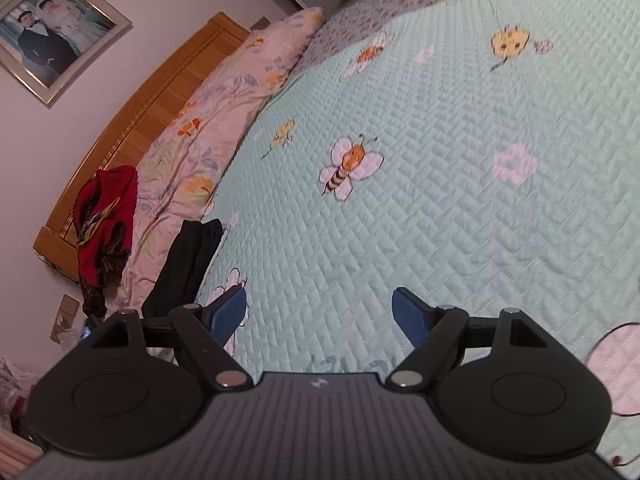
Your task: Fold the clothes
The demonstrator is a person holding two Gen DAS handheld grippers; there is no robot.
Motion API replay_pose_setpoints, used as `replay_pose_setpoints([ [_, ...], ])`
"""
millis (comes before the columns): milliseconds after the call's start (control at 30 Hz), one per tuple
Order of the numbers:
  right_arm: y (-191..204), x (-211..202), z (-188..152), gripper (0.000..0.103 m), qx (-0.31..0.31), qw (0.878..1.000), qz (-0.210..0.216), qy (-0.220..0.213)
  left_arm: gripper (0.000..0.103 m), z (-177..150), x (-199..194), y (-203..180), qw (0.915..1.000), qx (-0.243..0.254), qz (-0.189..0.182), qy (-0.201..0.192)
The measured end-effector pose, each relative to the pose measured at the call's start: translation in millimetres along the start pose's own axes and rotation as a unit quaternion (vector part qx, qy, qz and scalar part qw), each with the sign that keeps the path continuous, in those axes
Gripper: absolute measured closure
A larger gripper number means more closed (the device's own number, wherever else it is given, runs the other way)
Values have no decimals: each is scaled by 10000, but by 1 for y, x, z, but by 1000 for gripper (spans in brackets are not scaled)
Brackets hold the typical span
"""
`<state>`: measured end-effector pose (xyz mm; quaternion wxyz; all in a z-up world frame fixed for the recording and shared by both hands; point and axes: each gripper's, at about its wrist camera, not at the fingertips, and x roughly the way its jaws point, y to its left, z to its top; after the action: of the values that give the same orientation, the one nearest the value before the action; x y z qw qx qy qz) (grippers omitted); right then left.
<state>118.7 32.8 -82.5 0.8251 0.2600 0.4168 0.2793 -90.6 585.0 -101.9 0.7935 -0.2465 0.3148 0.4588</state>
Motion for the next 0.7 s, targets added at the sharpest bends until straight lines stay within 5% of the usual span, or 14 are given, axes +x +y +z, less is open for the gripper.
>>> replay_pose_setpoints([
  [133, -4, -18, -4, 22, 29, 9999, -51, -114, 0, -12, -85, -42, 9929, 495, -552, -928],
  [233, -4, -32, -12, 22, -9, 9998, -35, -186, 1, -21, -147, -72, 9811, 646, -1243, -1338],
  [433, 4, -67, -31, 21, -296, 9991, -27, -293, 0, -49, -216, -132, 9557, 1508, -2287, -1081],
  [700, -13, -125, -60, 20, -165, 9984, -157, -515, 0, -116, -273, -187, 9185, 2381, -3126, -437],
])
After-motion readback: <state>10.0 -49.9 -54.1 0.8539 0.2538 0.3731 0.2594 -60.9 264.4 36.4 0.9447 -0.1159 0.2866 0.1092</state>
